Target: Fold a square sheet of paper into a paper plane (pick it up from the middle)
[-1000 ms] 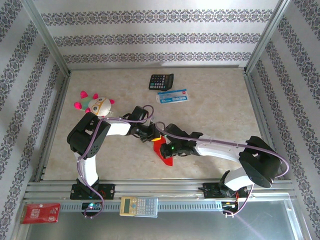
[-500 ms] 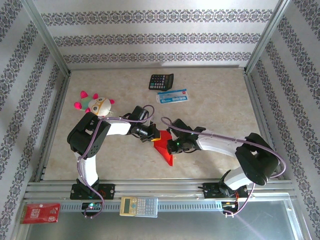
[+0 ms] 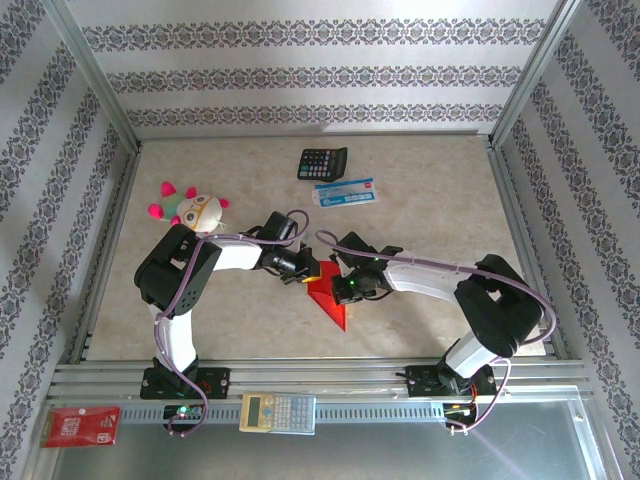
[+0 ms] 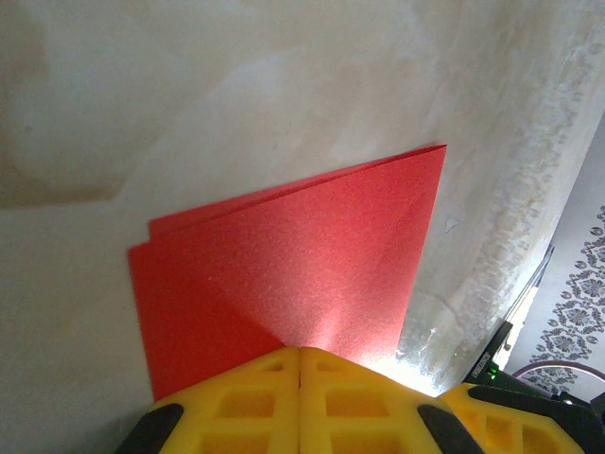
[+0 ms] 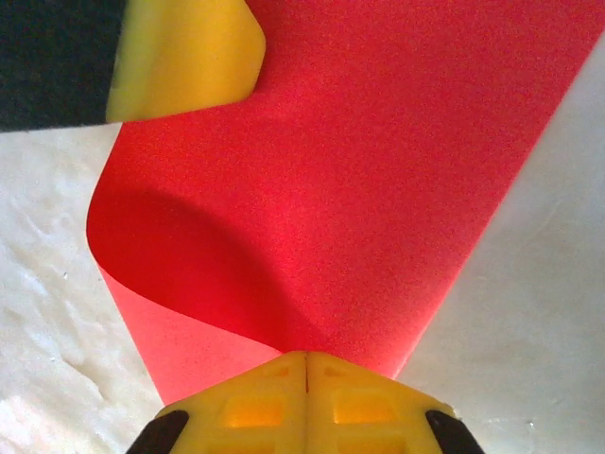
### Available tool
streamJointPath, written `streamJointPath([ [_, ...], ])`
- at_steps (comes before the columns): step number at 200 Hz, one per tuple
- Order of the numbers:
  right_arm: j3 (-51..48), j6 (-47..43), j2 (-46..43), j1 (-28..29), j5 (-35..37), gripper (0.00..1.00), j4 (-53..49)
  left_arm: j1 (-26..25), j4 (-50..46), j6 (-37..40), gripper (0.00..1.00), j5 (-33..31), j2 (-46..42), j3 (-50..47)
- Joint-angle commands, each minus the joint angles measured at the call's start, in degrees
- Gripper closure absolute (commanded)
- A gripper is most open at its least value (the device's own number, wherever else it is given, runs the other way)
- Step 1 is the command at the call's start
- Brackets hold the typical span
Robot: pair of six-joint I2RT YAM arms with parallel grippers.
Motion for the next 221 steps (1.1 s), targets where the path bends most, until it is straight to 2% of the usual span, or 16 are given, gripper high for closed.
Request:
streamJointPath([
  [1, 1.58, -1.76, 1.38, -0.75, 0.88, 1.0, -1.75, -0.44, -5.63, 1.2, 0.92, -2.66, 2.47, -0.19],
  [221, 1.27, -2.47, 3.55, -1.78, 1.0, 1.0, -1.68, -0.46, -5.78, 1.32, 0.92, -2.6, 2.79, -0.36],
])
